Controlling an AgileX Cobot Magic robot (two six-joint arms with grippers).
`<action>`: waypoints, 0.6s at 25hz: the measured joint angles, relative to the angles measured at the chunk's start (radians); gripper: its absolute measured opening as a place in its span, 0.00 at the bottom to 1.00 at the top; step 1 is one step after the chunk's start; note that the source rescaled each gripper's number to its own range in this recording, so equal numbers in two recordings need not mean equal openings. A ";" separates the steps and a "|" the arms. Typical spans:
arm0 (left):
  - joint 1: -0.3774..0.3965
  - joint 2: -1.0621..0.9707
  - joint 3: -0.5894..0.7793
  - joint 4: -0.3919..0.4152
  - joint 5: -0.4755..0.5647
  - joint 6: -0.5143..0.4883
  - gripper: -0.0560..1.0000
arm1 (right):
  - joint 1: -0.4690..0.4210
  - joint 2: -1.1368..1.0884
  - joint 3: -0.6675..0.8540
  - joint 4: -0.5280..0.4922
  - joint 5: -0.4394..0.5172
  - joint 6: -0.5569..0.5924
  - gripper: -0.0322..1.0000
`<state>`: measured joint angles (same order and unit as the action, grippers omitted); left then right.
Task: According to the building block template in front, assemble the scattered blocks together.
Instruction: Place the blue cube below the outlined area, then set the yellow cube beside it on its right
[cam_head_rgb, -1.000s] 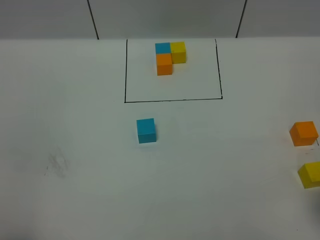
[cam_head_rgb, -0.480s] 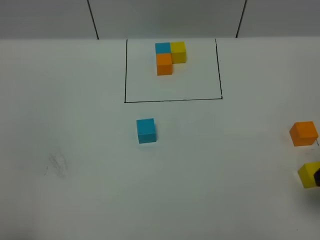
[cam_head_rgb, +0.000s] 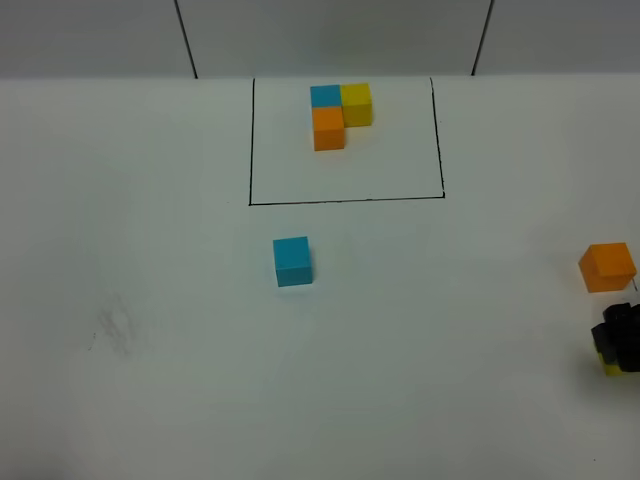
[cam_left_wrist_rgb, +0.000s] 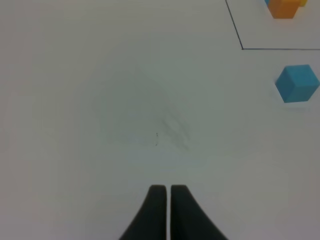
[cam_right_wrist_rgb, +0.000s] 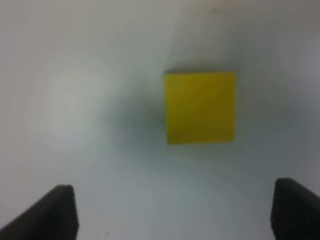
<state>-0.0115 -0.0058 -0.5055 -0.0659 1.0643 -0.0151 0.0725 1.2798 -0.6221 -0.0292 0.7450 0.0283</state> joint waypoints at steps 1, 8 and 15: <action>0.000 0.000 0.000 0.000 0.000 0.000 0.05 | 0.000 0.015 0.000 0.000 -0.010 0.004 0.91; 0.000 0.000 0.000 0.000 0.000 0.000 0.05 | 0.000 0.132 0.000 -0.018 -0.073 0.007 0.91; 0.000 0.000 0.000 0.000 0.000 0.000 0.05 | 0.000 0.215 0.000 -0.087 -0.123 0.027 0.91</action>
<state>-0.0115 -0.0058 -0.5055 -0.0659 1.0643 -0.0151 0.0725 1.4953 -0.6221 -0.1161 0.6220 0.0552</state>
